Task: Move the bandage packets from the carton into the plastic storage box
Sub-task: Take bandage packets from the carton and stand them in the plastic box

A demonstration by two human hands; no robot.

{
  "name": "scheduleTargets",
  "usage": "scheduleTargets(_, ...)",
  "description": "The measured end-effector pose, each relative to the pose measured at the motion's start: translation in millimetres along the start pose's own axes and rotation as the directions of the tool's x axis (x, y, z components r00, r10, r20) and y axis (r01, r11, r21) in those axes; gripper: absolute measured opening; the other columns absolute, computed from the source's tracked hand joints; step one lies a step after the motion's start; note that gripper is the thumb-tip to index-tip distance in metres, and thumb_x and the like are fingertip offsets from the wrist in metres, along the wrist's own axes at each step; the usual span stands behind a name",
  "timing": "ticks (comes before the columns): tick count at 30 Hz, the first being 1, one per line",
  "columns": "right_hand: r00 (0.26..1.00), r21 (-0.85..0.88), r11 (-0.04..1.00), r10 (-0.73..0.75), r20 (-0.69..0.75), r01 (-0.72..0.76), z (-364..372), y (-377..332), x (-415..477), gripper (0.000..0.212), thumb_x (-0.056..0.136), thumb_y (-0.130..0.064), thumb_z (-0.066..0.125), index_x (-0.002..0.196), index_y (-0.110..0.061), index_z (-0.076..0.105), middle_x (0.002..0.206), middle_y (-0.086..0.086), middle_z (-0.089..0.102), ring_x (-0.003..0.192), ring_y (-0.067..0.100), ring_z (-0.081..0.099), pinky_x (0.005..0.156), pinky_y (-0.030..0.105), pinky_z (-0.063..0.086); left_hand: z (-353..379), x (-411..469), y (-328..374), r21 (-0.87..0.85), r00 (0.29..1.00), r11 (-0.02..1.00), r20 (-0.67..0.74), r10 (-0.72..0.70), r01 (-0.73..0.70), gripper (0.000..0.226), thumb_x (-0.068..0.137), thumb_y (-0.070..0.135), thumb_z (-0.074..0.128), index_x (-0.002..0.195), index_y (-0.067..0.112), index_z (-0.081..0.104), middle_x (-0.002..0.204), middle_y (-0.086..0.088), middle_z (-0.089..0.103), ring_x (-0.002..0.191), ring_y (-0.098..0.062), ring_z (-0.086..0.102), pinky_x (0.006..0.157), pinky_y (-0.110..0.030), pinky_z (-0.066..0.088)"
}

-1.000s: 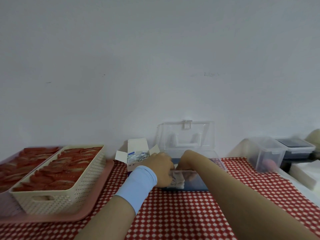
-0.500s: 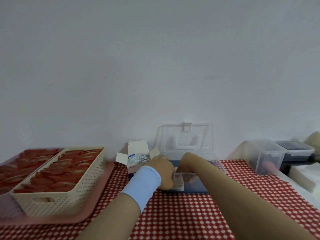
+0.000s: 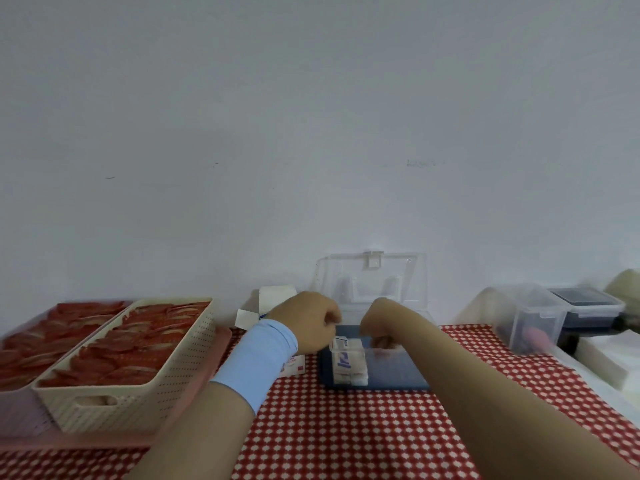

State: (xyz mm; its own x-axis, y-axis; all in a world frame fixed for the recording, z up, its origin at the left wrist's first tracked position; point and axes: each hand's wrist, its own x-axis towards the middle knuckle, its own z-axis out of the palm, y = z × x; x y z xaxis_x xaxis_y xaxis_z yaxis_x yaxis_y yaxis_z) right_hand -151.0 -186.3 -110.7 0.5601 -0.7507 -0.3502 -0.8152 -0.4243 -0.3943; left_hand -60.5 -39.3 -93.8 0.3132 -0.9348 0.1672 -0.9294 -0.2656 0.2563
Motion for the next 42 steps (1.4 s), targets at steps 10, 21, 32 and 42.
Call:
scheduleTargets(10,0.753,-0.011,0.850,-0.474,-0.456,0.527,-14.3,-55.5,-25.3,0.021,0.094,-0.020,0.055,0.100,-0.020,0.075,0.099,-0.004,0.072,0.090,0.016,0.067,0.082,0.033,0.057,-15.3,-20.2,-76.2,-0.166,0.907,0.942,-0.264,-0.328,0.292,0.030,0.096,0.010,0.048,0.109,0.028,0.067,0.114,0.008,0.063,0.108,-0.014,0.058,0.095,-0.031,0.048)
scheduleTargets(21,0.722,-0.346,0.710,-0.681,-0.117,0.614,28.1,-109.1,-11.2,0.015,0.090,-0.026,0.068,0.102,-0.026,0.077,0.104,-0.009,0.073,0.094,0.010,0.065,0.084,0.031,0.055,32.2,-25.6,-120.1,-0.433,0.848,0.855,-0.302,-0.436,0.285,0.027,0.099,0.015,0.053,0.122,0.022,0.066,0.124,0.006,0.065,0.103,-0.007,0.059,0.090,-0.020,0.044)
scheduleTargets(32,0.727,-0.401,0.688,-0.682,-0.075,0.604,49.3,-123.5,5.0,0.010,0.087,-0.038,0.069,0.091,-0.033,0.078,0.088,-0.014,0.070,0.084,0.010,0.063,0.077,0.027,0.052,30.4,-23.5,-127.5,-0.480,0.869,0.843,-0.278,-0.410,0.244,0.028,0.099,0.017,0.053,0.123,0.025,0.064,0.122,0.008,0.066,0.105,-0.008,0.061,0.090,-0.021,0.047)
scheduleTargets(42,0.639,0.053,0.707,-0.602,-0.479,0.705,61.9,-94.6,17.2,0.015,0.091,-0.024,0.067,0.084,-0.036,0.072,0.082,-0.020,0.069,0.080,-0.004,0.062,0.067,0.013,0.047,10.1,-32.3,-116.0,-0.448,0.904,0.872,-0.261,-0.338,0.197,0.020,0.093,0.032,0.062,0.112,0.035,0.067,0.101,0.020,0.063,0.084,0.011,0.053,0.068,-0.001,0.038)
